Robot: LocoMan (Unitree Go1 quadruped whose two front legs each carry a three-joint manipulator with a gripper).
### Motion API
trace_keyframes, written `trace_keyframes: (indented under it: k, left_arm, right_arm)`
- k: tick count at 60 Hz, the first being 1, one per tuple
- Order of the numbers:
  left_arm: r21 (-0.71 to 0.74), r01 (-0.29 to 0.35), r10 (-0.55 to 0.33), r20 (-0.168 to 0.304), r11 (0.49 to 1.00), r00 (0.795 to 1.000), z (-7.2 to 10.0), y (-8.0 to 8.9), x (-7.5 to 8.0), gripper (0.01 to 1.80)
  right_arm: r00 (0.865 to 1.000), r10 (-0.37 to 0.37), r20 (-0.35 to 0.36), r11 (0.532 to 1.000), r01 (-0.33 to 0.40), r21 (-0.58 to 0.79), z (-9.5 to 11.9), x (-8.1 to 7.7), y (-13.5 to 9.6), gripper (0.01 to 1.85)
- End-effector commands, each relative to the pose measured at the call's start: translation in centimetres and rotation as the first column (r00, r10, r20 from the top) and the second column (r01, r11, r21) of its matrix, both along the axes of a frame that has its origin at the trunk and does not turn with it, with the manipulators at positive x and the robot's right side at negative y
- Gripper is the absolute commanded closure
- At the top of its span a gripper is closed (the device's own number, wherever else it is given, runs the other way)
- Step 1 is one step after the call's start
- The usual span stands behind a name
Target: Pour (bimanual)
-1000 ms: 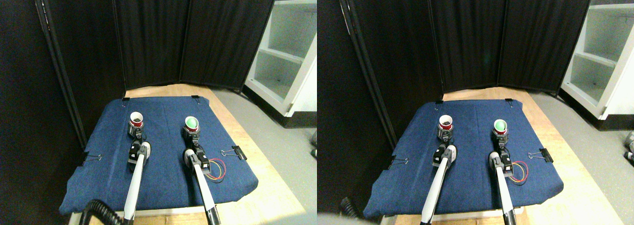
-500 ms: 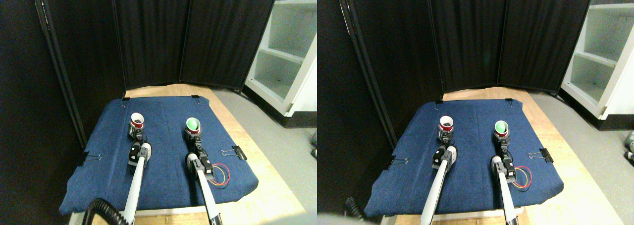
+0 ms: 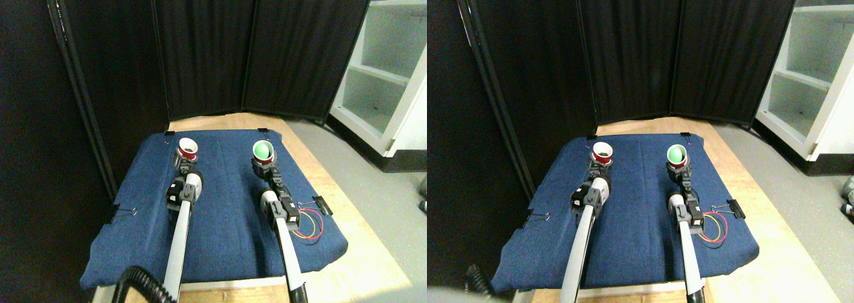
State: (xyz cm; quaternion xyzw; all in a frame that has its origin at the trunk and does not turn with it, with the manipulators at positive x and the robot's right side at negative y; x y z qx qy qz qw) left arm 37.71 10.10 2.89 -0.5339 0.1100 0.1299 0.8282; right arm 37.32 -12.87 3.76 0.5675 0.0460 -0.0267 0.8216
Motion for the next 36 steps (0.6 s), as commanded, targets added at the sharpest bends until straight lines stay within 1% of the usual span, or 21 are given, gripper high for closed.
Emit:
trace_keyframes:
  k: [1,6,12,14,22,25,27,29,31,35,36]
  left_arm:
    - [-0.021,0.002,-0.001,0.052,1.0,0.999,1.6,-0.7,0.1,1.8]
    - [-0.033,0.014,-0.012,0.04,0.999,0.999,2.3,-1.5,-0.2,1.8]
    - [-0.039,0.03,-0.029,0.03,0.999,0.999,2.7,-2.0,-0.4,1.8]
    - [-0.048,0.033,-0.031,0.026,0.998,0.999,2.8,-2.2,-0.5,1.8]
    - [-0.053,0.047,-0.046,0.023,0.997,0.999,3.4,-2.7,-0.8,1.8]
    - [-0.047,0.052,-0.051,0.024,0.998,0.998,3.5,-2.8,-0.9,1.8]
    - [-0.046,0.058,-0.057,0.021,0.997,0.998,3.8,-3.0,-1.0,1.8]
    - [-0.045,0.061,-0.06,0.02,0.997,0.998,3.9,-3.0,-1.1,1.8]
    - [-0.04,0.075,-0.075,0.018,0.996,0.997,4.0,-3.1,-1.1,1.8]
    - [-0.05,0.082,-0.081,0.013,0.995,0.997,4.2,-3.3,-1.0,1.8]
    - [-0.057,0.094,-0.094,0.009,0.994,0.996,4.3,-3.4,-1.0,1.8]
  right_arm:
    - [0.999,0.009,0.051,1.0,-0.009,-0.018,1.7,0.3,0.4,1.85]
    - [0.998,0.038,0.052,0.999,-0.036,-0.023,2.6,0.7,0.8,1.85]
    - [0.996,0.065,0.063,0.998,-0.064,-0.026,3.5,1.2,1.1,1.85]
    - [0.991,0.1,0.083,0.995,-0.098,-0.038,3.9,1.4,1.3,1.85]
    - [0.988,0.126,0.092,0.99,-0.119,-0.076,5.1,1.9,1.8,1.85]
    - [0.989,0.124,0.085,0.99,-0.118,-0.074,5.5,2.0,1.9,1.85]
    - [0.986,0.142,0.088,0.984,-0.132,-0.117,6.1,2.2,2.2,1.85]
    - [0.986,0.144,0.087,0.984,-0.133,-0.121,6.2,2.2,2.2,1.85]
    - [0.985,0.151,0.08,0.984,-0.142,-0.111,6.4,2.4,2.4,1.85]
    - [0.984,0.159,0.075,0.981,-0.149,-0.124,6.8,2.5,2.6,1.85]
    - [0.985,0.157,0.074,0.979,-0.145,-0.144,7.2,2.5,2.8,1.85]
